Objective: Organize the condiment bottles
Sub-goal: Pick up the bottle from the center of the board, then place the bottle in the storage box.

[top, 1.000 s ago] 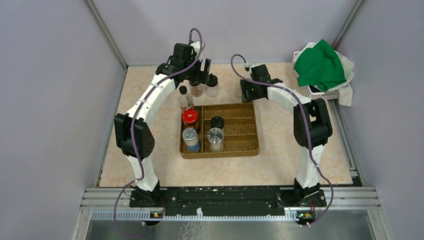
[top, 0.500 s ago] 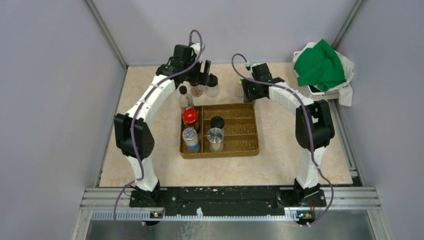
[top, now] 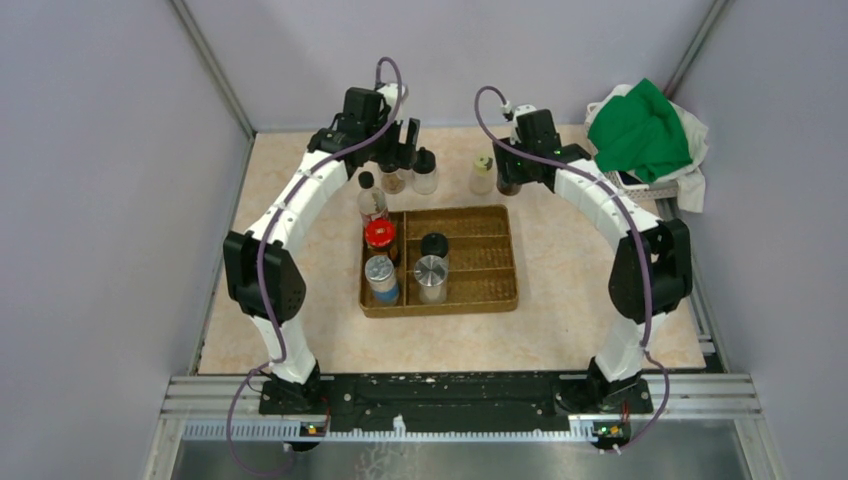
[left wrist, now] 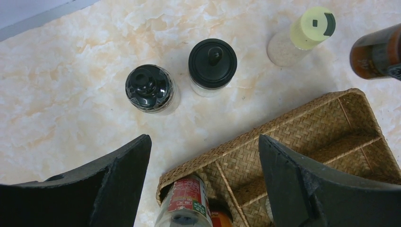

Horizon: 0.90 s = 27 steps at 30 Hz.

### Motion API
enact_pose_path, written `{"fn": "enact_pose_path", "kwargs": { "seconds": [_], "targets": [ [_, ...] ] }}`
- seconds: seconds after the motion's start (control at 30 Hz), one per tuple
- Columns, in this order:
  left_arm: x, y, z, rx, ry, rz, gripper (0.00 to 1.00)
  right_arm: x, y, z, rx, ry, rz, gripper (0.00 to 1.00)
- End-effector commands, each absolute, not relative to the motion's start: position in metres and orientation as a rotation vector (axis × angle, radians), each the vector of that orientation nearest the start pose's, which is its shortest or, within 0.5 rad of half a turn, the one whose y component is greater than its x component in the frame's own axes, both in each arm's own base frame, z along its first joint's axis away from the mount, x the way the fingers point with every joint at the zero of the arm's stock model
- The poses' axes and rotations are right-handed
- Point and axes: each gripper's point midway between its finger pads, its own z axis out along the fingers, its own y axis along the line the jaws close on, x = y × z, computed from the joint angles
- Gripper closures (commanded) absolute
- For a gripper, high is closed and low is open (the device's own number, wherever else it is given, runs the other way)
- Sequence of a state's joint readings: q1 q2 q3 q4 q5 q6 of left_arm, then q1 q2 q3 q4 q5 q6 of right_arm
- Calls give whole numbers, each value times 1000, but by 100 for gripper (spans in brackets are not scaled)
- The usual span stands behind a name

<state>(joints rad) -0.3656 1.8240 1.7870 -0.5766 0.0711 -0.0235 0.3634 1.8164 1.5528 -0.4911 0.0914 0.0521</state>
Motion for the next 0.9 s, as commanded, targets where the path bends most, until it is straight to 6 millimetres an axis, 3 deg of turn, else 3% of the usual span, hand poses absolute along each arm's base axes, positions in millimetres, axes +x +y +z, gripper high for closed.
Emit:
{"fn": "enact_pose_path", "kwargs": {
  "seconds": [0.0,0.37,0.87],
  "targets": [
    [470,-199,268,414,2087,-320,11,467,148,260,-249,2077,81,68],
    [467,-199,271,415,2082,-322,11,427,118,274,-200,2081,-9,68],
    [461,-201,277,413,2078,-327,11,360,100,253,-162,2147,38,72]
  ]
}}
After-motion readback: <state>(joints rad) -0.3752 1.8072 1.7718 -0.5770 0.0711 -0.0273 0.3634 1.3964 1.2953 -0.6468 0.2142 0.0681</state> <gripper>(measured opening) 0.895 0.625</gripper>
